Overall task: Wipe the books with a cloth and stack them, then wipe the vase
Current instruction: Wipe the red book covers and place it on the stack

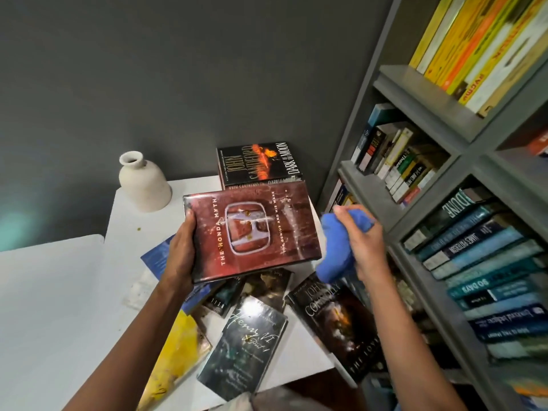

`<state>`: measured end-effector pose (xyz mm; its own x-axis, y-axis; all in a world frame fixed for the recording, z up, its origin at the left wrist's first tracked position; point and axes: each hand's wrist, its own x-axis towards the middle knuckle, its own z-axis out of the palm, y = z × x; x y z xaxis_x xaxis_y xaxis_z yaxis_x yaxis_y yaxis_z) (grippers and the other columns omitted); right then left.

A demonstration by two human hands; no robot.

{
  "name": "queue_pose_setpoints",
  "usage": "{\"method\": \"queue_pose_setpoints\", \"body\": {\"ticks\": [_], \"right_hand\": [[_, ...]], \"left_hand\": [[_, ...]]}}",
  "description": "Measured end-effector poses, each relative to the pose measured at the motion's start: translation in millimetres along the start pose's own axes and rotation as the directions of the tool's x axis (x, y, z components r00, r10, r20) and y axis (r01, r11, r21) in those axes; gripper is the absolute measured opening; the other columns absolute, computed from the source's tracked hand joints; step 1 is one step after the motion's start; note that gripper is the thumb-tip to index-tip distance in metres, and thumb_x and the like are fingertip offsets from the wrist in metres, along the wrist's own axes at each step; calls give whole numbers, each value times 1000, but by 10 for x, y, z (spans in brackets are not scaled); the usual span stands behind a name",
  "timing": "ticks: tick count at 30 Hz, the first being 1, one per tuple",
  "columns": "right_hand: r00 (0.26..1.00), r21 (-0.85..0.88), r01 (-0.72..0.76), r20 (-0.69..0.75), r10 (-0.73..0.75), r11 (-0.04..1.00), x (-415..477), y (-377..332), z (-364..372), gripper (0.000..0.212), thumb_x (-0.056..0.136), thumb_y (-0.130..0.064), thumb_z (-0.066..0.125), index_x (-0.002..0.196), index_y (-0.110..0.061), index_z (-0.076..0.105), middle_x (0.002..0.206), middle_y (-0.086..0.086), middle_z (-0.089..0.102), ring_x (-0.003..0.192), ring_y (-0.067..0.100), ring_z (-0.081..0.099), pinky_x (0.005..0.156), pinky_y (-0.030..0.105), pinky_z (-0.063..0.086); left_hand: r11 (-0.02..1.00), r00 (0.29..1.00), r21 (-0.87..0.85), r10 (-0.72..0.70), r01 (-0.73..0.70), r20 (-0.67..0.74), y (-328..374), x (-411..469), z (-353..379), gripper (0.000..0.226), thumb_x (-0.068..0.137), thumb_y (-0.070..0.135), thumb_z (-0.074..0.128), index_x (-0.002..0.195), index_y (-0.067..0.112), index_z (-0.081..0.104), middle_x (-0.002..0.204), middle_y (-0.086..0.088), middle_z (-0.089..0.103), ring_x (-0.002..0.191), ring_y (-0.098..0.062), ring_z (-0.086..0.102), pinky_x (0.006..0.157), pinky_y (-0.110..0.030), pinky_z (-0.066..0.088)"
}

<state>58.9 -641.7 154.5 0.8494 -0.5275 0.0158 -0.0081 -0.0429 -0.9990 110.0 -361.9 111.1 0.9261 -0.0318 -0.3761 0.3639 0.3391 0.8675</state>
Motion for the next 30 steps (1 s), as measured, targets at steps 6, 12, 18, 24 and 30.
{"method": "queue_pose_setpoints", "body": {"ticks": [6,12,18,24,30], "right_hand": [[869,-584,494,305,-390,644,-540,272,366,34,79,-25,76,110,-24,62,117,-5,35,108,15,44,91,30,48],[921,-766,361,202,-334,532,-413,157,408,66,64,5,73,120,-24,52,117,5,46,104,25,52,79,41,54],[822,-704,569,467,-325,426,-675,198,552,55,65,-19,84,113,-24,58,108,0,53,79,17,61,58,24,51],[918,-822,380,278,-283,424,-255,40,429,60,61,-7,84,113,-19,57,114,5,49,87,23,61,66,38,57],[830,-706,556,495,-256,439,-582,185,457,56,63,-15,84,112,-24,58,110,-2,52,78,15,62,65,29,54]], "left_hand": [[998,999,-61,-20,22,34,3,-89,-37,78,77,74,56,131,17,57,120,-17,67,108,-40,65,93,-60,50],[993,999,-103,-54,53,-3,-76,-135,-38,68,74,67,59,119,15,64,108,-14,73,93,-34,71,85,-56,55],[991,998,-120,-63,62,1,-86,-90,-24,62,73,65,57,111,17,64,99,-10,75,81,-28,74,78,-51,58],[988,994,-114,-105,101,-26,-126,-129,-45,66,77,66,57,119,15,63,108,-15,72,89,-34,72,86,-58,54],[996,996,-54,-76,73,-49,-38,-78,-49,67,73,68,59,113,15,66,106,-15,73,91,-35,71,87,-59,54]]}}
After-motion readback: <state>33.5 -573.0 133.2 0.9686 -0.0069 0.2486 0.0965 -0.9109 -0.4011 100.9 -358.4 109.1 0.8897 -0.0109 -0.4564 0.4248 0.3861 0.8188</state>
